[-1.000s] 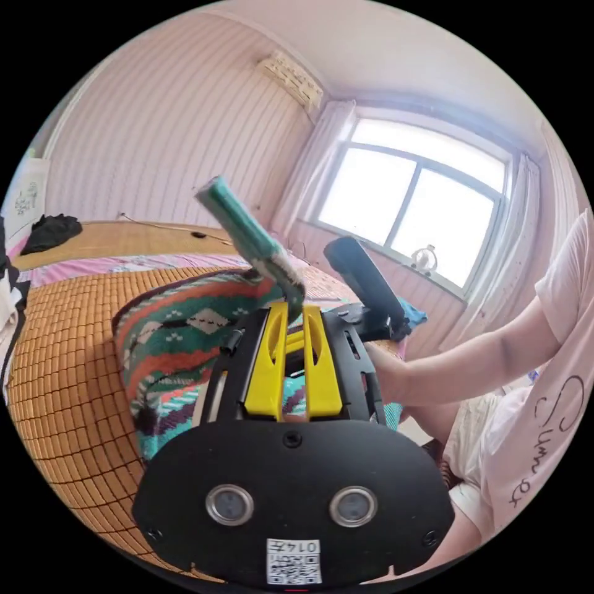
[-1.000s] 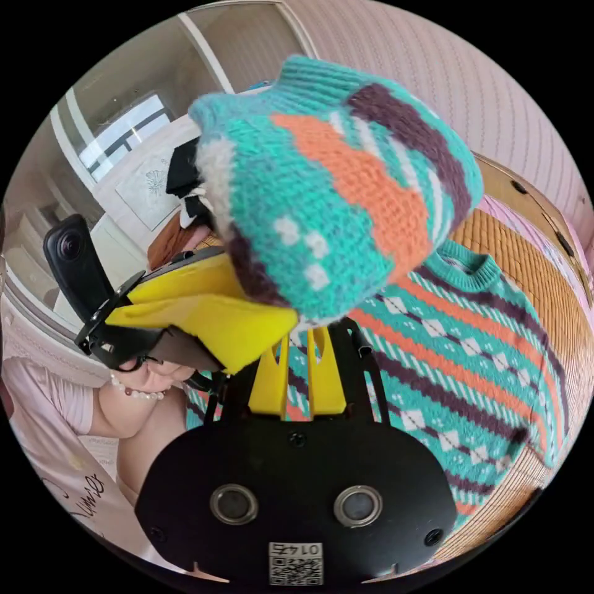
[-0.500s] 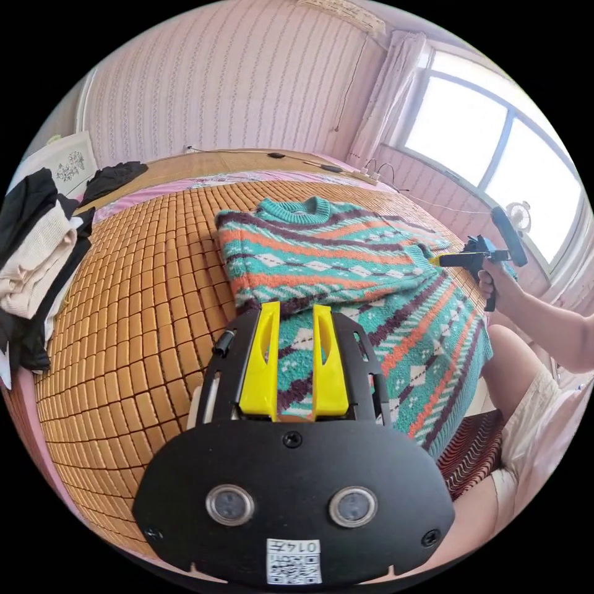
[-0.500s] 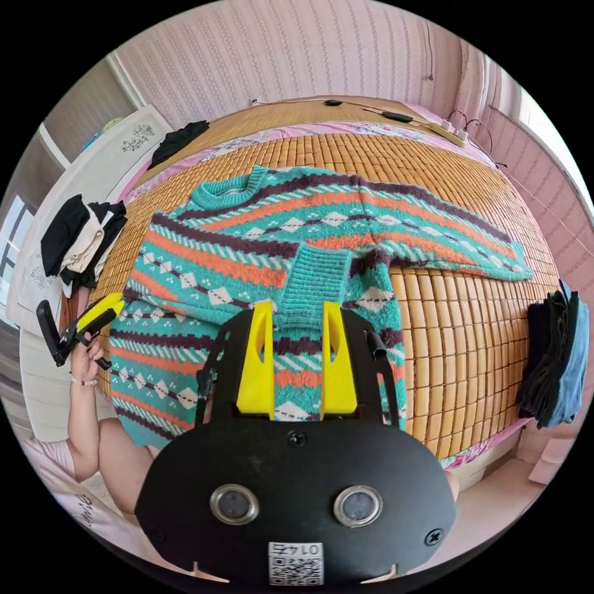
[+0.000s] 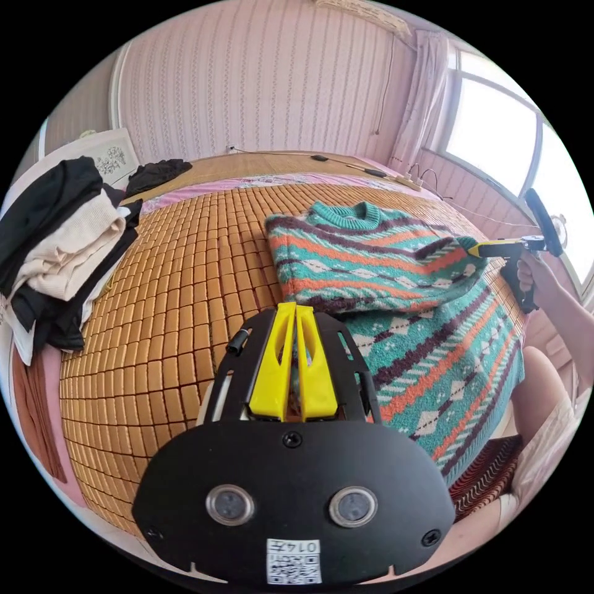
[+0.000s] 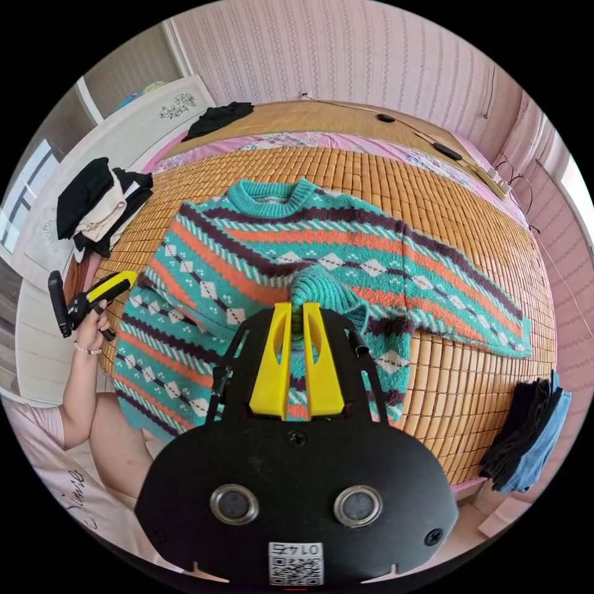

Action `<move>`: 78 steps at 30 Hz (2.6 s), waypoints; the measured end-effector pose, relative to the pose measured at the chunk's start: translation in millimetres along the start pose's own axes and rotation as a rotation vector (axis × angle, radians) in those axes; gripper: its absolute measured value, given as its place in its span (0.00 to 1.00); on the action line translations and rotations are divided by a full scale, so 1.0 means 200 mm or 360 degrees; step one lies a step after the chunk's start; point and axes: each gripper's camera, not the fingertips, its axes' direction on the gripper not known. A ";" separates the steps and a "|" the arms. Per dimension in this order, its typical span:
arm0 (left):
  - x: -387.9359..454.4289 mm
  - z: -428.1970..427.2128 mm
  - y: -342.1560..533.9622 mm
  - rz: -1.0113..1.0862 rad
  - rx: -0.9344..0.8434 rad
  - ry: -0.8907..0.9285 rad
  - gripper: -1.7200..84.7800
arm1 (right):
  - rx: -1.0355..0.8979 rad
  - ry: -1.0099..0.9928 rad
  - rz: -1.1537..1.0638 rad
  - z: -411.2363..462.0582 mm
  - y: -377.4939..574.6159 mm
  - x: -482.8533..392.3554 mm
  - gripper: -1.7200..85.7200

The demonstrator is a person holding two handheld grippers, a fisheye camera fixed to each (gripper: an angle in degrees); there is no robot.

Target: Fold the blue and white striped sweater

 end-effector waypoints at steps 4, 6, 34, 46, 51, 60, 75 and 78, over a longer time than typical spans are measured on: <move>0.03 0.13 -0.01 0.0014 -0.0121 -0.0040 0.01 | -0.0145 0.0055 0.0078 0.05 0.04 0.12 0.08; 0.05 0.16 -0.03 -0.0020 -0.0121 -0.0027 0.01 | -0.0347 0.0091 0.0076 0.16 0.06 0.17 0.09; 1.89 0.61 -0.85 0.0760 -0.0101 0.0673 0.09 | -0.0057 0.0377 0.0715 -0.80 0.30 1.92 0.22; 2.56 1.30 -1.12 0.1076 -0.0458 0.0311 0.11 | -0.0041 0.0327 0.0882 -0.73 0.31 2.30 0.12; 2.54 1.31 -1.15 0.1084 -0.0473 0.0312 0.07 | 0.0042 0.0280 0.0806 -0.81 0.33 2.25 0.09; 2.20 1.18 -1.22 0.0640 -0.0327 0.0639 0.09 | 0.0755 -0.0152 0.0241 -1.40 0.15 1.62 0.07; 0.65 0.18 -0.38 -0.0059 -0.0392 0.0369 0.11 | 0.0044 -0.0572 -0.0555 -0.74 0.15 0.31 0.11; 0.39 0.13 -0.41 -0.0233 -0.0309 0.0272 0.11 | 0.0018 -0.0405 -0.0481 -0.74 0.11 0.42 0.11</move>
